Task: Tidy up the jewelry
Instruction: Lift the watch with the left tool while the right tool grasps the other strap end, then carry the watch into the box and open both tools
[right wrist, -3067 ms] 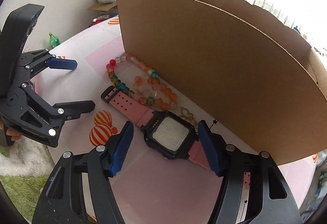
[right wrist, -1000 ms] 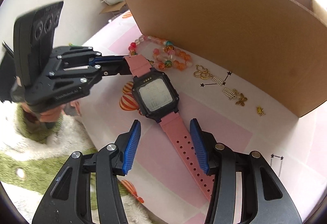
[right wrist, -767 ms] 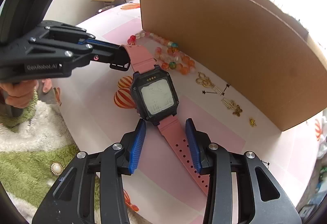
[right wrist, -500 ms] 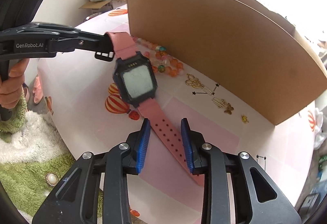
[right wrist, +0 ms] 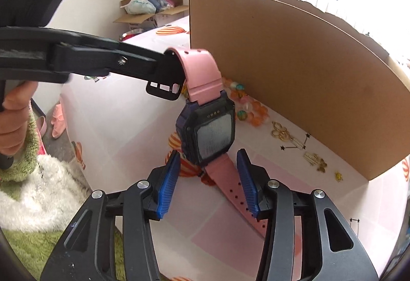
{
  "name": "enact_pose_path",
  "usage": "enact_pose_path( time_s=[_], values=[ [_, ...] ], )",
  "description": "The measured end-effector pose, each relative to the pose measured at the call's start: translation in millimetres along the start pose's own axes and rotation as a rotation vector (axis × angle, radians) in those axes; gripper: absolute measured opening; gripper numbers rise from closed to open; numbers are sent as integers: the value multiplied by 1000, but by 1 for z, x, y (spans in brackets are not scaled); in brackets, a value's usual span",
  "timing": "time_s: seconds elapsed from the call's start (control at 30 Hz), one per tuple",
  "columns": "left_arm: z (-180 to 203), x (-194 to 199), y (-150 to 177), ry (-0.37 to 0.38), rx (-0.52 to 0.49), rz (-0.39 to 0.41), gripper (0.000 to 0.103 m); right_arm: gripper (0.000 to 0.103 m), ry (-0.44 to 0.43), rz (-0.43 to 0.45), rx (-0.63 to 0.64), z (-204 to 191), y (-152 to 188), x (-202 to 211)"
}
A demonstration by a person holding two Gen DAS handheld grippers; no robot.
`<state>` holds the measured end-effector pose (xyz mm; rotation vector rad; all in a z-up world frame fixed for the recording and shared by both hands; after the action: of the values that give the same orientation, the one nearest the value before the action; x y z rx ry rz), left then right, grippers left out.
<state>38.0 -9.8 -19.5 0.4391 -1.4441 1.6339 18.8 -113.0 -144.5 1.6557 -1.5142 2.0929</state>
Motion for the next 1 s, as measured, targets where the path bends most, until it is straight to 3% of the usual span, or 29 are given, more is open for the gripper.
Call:
enact_pose_path(
  time_s=[0.13,0.23,0.3,0.37,0.43,0.6,0.77,0.87,1.0],
  values=[
    [3,13,-6,21,12,39,5,43,24,32,-19,-1,-1,-6],
    [-5,17,-9,-26,17,58,5,22,59,52,-52,3,2,-3],
    [-12,14,-9,-64,24,54,5,19,71,71,-79,7,4,4],
    [-18,11,-7,-76,42,42,5,8,92,95,-91,10,6,14],
    [-22,12,-8,-84,53,40,5,3,125,122,-89,12,7,30],
    [-11,40,-29,-63,21,126,5,1,141,204,-82,14,-13,76],
    [3,70,-71,-77,-72,229,5,1,132,267,-79,31,-61,120],
    [7,60,-103,-129,-142,232,5,1,82,225,-103,59,-101,121],
    [-3,7,-140,-211,-196,106,5,1,26,40,-161,116,-136,70]
  ],
)
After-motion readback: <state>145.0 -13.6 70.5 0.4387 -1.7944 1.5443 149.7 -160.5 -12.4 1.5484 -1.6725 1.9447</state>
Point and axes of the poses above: each gripper's, at about its wrist camera, not at the fingertips, and x roughly against the way its jaws point, z to its right, y to its underside, the point moved 5 cm from there along -x, roughly the way its jaws point, and after that the axes turned 9 degrees about -y, right-handed, at the moved point
